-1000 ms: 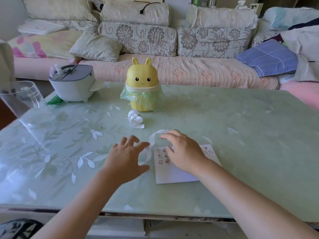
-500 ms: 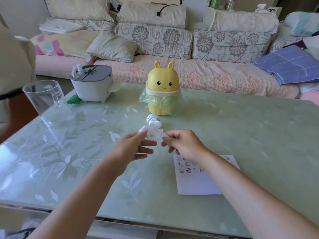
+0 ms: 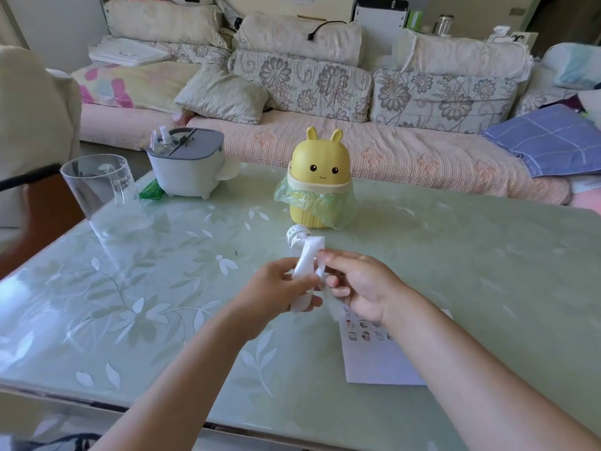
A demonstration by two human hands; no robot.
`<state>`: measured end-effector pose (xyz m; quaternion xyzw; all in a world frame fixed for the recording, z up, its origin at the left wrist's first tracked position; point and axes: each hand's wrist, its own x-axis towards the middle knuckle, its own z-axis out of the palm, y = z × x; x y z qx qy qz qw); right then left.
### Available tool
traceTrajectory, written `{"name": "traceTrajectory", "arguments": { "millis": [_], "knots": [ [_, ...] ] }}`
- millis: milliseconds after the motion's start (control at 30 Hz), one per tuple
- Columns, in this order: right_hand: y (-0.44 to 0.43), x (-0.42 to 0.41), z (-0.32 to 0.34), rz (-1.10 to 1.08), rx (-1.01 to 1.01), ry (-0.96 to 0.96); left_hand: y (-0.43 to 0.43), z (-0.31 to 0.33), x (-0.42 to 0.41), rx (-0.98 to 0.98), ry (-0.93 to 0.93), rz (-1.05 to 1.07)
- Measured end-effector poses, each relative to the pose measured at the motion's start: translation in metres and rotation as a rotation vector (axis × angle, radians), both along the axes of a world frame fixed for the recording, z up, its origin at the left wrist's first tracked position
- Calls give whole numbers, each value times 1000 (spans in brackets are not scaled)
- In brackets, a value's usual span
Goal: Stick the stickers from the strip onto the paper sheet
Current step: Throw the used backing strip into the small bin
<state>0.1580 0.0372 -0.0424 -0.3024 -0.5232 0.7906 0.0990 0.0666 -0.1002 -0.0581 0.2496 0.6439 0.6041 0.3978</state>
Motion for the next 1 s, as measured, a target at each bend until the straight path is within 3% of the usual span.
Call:
{"name": "traceTrajectory", "arguments": {
  "millis": [133, 300, 433, 533, 733, 833, 900, 1000],
  "knots": [
    [1, 5, 0, -36, 446, -219, 2, 0, -1, -15, 41, 115],
    [0, 11, 9, 77, 221, -103, 5, 3, 3, -46, 324, 256],
    [-5, 12, 20, 125, 225, -40, 9, 10, 2, -94, 514, 239],
    [-4, 7, 25, -10, 288, -69, 17, 15, 0, -162, 694, 201],
    [21, -14, 43, -241, 362, -103, 38, 35, -14, -75, 620, -50],
    [43, -26, 54, -295, 396, -82, 58, 46, -38, -46, 622, 14],
    [59, -34, 59, -325, 447, -85, 73, 56, -57, -19, 756, 120],
    [78, -44, 64, -378, 508, -85, 95, 67, -90, -84, 1139, 198]
  ]
}}
